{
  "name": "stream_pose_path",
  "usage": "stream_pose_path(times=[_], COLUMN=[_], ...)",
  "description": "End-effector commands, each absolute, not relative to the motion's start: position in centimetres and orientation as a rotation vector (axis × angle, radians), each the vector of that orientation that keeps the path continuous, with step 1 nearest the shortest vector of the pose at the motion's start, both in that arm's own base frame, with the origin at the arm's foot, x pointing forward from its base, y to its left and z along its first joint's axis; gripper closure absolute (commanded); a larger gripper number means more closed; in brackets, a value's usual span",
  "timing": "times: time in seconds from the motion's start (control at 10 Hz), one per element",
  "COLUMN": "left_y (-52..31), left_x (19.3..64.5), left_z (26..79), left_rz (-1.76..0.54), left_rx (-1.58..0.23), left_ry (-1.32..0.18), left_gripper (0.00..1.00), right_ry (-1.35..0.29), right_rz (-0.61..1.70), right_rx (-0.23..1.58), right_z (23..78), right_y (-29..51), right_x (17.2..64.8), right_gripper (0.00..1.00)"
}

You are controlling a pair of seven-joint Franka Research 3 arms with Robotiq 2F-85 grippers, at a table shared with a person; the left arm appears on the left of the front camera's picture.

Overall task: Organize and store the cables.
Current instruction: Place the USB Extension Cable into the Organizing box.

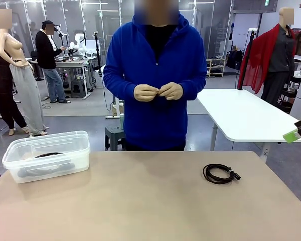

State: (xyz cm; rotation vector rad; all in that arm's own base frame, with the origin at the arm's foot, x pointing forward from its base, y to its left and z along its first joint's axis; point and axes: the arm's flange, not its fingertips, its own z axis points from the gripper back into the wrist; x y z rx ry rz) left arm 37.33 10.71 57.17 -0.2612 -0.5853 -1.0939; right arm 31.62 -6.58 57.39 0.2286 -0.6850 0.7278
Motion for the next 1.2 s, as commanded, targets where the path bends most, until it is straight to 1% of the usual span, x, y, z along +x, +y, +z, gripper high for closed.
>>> stream_pose_path(times=[0.0, 0.2, 0.3, 0.4, 1.1], left_y=[10.16, 10.09, 10.01, 10.46, 10.46], left_x=[37.10, 37.08, 37.15, 37.39, 37.39], left_z=[56.70, 56.87, 56.92, 57.33, 57.33], left_rz=[-1.106, -1.100, -1.116, -1.098, -1.098], left_rx=[-0.252, -0.254, -0.294, -0.256, -0.256], left_ry=[-0.637, -0.654, -0.650, -0.596, -0.596], left_gripper=[0.00, 0.00, 0.00, 0.00, 0.00], right_ry=[-0.688, -0.688, -0.688, -0.688, -0.688], right_rz=[0.732, 0.732, 0.732, 0.732, 0.732], right_rx=[0.233, 0.233, 0.233, 0.233, 0.233], right_z=[57.27, 57.27, 57.27, 57.27, 57.27], right_y=[-6.78, -6.78, -6.78, -6.78, -6.78], right_x=[31.59, 31.59, 31.59, 31.59, 31.59], right_gripper=[0.00, 0.00, 0.00, 0.00, 0.00])
